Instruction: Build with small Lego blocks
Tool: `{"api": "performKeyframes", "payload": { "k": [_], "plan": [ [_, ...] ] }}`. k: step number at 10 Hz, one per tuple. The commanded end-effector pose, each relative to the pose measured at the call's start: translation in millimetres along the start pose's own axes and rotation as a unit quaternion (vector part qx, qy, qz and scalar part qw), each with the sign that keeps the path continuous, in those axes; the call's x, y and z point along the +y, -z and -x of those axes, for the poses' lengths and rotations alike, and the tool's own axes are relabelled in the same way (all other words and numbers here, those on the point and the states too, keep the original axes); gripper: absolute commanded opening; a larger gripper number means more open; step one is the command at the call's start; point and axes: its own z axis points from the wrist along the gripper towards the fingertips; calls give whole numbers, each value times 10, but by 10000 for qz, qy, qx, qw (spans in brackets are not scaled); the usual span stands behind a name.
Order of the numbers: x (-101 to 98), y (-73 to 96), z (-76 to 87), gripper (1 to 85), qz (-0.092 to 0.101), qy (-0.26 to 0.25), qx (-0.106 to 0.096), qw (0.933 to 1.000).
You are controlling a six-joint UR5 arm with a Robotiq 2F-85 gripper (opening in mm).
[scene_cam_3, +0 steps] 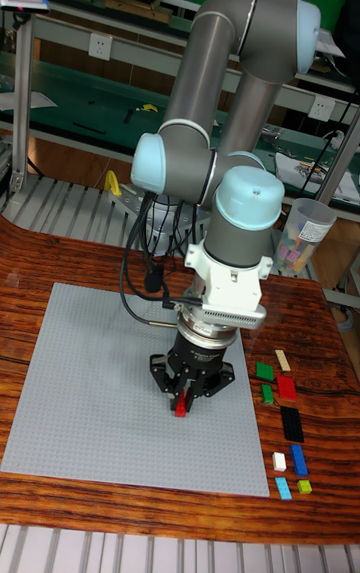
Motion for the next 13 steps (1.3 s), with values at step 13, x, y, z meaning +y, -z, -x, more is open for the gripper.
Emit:
{"api": "performKeyframes", "payload": {
  "k": [13],
  "plan": [
    [-78,-13,-26,13,-112,113,-37,9999]
  ]
}}
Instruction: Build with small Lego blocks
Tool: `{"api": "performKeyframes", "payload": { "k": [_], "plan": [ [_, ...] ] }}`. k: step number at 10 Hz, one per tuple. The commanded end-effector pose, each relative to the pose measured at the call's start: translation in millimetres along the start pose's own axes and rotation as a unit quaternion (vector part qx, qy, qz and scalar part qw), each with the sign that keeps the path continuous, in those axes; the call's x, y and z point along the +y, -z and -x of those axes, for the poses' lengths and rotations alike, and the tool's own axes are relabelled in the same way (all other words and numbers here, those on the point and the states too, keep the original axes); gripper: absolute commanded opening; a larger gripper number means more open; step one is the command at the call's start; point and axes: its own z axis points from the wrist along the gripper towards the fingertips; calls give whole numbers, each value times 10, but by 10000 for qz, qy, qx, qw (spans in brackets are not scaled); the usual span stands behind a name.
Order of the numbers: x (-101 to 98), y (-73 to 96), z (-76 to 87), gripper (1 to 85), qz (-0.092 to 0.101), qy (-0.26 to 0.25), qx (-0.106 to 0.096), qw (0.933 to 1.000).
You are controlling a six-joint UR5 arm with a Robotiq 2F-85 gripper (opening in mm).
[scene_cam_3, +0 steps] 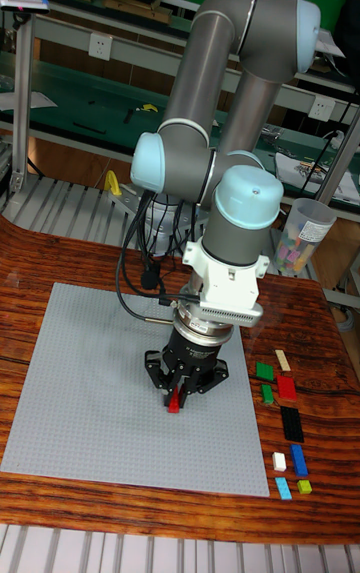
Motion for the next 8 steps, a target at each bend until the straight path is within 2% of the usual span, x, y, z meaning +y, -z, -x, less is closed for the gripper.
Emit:
{"api": "performKeyframes", "payload": {
  "k": [1,5,7,8],
  "plan": [
    [65,-6,22,13,88,-65,-22,9999],
    [128,-17,7,13,158,-162,14,9997],
    [129,-15,-4,13,174,-40,28,9998],
    [14,-16,66,13,-48,152,-106,9998]
  ]
}}
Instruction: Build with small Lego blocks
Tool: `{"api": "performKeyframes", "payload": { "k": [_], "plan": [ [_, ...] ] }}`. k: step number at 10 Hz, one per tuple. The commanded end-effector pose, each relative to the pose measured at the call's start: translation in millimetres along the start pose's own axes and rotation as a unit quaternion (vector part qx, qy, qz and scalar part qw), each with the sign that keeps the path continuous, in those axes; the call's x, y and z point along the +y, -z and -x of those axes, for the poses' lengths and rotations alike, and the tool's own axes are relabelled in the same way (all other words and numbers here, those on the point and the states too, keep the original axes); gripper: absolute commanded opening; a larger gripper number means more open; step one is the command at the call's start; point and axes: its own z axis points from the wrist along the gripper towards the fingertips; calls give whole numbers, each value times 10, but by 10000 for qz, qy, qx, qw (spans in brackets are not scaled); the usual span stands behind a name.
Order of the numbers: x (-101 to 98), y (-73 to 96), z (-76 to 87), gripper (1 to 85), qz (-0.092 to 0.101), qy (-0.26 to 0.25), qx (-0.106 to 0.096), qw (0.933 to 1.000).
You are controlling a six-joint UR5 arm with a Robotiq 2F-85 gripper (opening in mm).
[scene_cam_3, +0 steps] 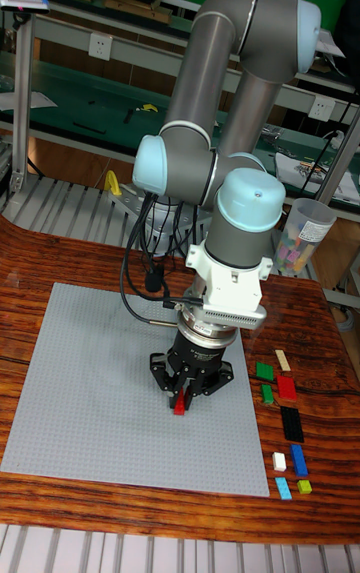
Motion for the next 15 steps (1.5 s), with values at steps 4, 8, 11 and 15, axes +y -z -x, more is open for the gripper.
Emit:
{"api": "performKeyframes", "payload": {
  "k": [4,8,11,15],
  "plan": [
    [-16,8,17,13,-9,-69,-24,10000],
    [-11,8,2,13,-1,-131,6,9999],
    [-11,8,-2,13,-1,-208,13,9998],
    [11,6,-12,13,7,-338,4,9994]
  ]
}}
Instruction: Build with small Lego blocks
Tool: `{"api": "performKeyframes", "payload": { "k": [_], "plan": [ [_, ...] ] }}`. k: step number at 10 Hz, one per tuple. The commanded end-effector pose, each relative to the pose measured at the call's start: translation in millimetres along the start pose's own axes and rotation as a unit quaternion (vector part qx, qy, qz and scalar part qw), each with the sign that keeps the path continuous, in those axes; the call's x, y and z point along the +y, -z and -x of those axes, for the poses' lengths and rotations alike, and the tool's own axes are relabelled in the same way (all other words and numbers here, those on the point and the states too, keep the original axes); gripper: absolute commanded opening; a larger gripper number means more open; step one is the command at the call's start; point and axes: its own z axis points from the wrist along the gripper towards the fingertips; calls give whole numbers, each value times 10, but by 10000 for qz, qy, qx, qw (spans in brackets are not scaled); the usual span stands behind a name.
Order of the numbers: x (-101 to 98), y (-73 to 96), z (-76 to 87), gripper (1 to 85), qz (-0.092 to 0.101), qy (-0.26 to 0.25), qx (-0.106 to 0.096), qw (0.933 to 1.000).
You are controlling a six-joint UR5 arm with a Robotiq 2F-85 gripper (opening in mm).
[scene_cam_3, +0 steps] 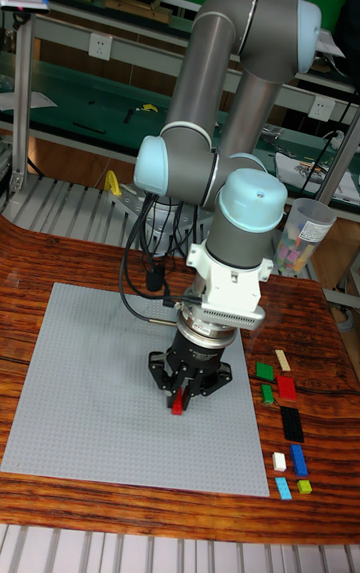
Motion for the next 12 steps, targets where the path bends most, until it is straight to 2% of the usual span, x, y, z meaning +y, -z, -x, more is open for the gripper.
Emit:
{"api": "performKeyframes", "payload": {
  "k": [1,8,10,11,12],
  "plan": [
    [42,1,-8,13,57,-136,-20,9999],
    [40,-21,-23,13,72,-7,-58,10000],
    [18,29,-46,13,11,-49,18,10000],
    [-28,45,-38,190,-50,100,35,9999],
    [4,33,-22,403,65,331,19,9994]
  ]
}}
